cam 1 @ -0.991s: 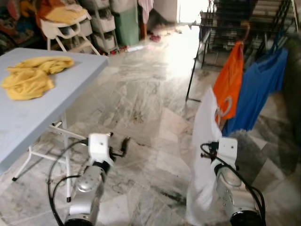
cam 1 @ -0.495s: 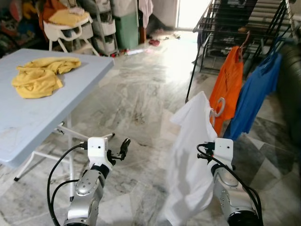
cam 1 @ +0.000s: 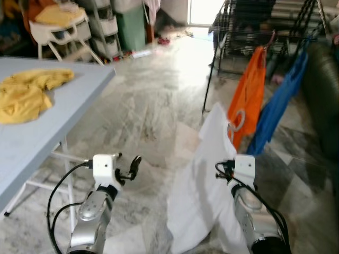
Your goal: Hang hanger
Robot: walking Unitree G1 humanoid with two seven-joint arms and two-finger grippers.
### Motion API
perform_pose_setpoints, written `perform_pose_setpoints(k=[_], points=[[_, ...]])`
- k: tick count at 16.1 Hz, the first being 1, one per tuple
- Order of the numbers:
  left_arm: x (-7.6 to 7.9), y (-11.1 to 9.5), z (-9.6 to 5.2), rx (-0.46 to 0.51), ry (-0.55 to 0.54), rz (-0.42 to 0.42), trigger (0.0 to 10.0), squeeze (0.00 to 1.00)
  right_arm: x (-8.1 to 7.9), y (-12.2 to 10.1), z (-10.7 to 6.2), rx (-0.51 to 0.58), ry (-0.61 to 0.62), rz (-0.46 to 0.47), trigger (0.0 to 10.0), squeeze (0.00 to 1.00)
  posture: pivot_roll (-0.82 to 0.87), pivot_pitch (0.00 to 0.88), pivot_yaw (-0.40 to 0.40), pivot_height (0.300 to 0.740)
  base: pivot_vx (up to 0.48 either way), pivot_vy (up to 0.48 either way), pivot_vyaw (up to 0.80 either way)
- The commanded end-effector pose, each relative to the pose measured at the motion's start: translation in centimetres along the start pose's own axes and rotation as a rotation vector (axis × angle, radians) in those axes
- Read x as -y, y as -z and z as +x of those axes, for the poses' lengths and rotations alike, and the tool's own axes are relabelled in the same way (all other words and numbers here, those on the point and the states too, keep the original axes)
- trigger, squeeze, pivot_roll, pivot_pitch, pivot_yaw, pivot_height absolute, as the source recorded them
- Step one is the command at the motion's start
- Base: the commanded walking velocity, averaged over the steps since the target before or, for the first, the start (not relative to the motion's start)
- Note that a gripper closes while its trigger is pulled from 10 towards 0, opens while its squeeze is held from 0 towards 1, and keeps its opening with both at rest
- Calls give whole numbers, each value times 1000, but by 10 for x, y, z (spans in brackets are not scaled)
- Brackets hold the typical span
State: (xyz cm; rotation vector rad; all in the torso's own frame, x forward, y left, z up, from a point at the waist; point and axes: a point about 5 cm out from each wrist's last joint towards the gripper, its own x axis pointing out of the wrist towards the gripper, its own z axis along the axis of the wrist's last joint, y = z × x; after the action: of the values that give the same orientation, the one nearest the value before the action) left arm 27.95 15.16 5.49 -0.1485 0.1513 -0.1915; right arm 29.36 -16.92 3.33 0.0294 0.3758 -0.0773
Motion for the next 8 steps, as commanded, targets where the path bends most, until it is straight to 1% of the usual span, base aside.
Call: perform_pose_setpoints(k=[1, 7, 8], points=[[5, -1, 2, 0, 19, 7, 10000, 0, 6, -12, 1, 48, 23, -2, 10000, 0, -141, 0, 64, 740, 416, 240, 0], [7, 1, 3, -5, 33, 4, 10000, 0, 7, -11, 1, 38, 31, 9, 10000, 0, -141, 0, 65, 740, 414, 242, 0], [10, -1, 4, -1, 39, 4, 10000, 0, 9, -10, 1, 30, 42, 19, 10000, 0, -140, 0, 65, 740, 416, 0, 0]])
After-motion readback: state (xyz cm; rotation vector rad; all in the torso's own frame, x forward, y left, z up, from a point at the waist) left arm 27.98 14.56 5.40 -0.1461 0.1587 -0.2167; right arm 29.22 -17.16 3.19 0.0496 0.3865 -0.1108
